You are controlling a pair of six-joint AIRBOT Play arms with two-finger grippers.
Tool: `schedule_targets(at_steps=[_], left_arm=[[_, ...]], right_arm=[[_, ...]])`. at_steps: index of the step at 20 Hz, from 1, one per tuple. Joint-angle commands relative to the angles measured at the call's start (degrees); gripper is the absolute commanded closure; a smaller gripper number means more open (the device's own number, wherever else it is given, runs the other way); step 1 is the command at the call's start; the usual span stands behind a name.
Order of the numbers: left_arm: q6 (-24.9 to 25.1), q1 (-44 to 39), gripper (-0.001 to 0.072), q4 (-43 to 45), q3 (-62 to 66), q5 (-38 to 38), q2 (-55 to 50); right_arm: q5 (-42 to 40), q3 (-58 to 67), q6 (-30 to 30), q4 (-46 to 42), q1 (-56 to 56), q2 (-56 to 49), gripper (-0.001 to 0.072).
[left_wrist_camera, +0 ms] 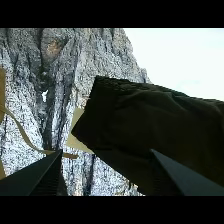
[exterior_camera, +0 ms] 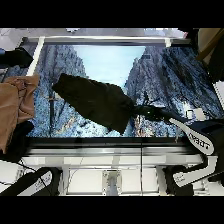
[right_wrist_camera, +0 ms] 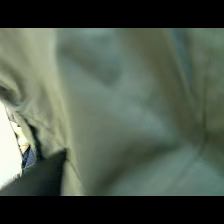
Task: Fold the clothes and pants, and hang the long-sleeved shirts on hangers.
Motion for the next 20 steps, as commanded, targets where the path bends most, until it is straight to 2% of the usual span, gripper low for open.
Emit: schedule_targets(at_steps=[1, 5, 9, 11, 15, 17, 20], left_arm=[[0.1, 0.0, 0.0096, 0.0, 0.0, 0.0, 0.0], [0.3, 0.0, 0.0096, 0.0, 0.0, 0.1, 0.0], [0.3, 0.0, 0.0096, 0.0, 0.0, 0.1, 0.0], [0.3, 0.0, 0.0096, 0.0, 0.0, 0.1, 0.0], [0.3, 0.0, 0.0096, 0.0, 0.0, 0.1, 0.0], [0.3, 0.0, 0.0096, 0.0, 0.0, 0.1, 0.0], [0.3, 0.0, 0.0096, 0.0, 0.0, 1.1, -0.1]], right_arm=[[-2.3, 3.3, 1.6, -0.1, 1.8, 0.1, 0.0713], [0.8, 8.5, 1.1, -0.3, -1.8, 1.7, 0.0706], [7.4, 15.8, 2.2, -6.8, -12.7, 9.7, 0.0706], [10.8, 18.5, 7.1, -12.4, -20.3, 15.6, 0.0706], [19.2, 23.3, 23.6, -32.8, -38.6, 29.0, 0.0707], [26.7, 26.4, 31.0, -42.4, -50.4, 34.6, 0.0706], [40.3, 33.6, 34.4, -52.1, -70.4, 38.9, 0.0707]])
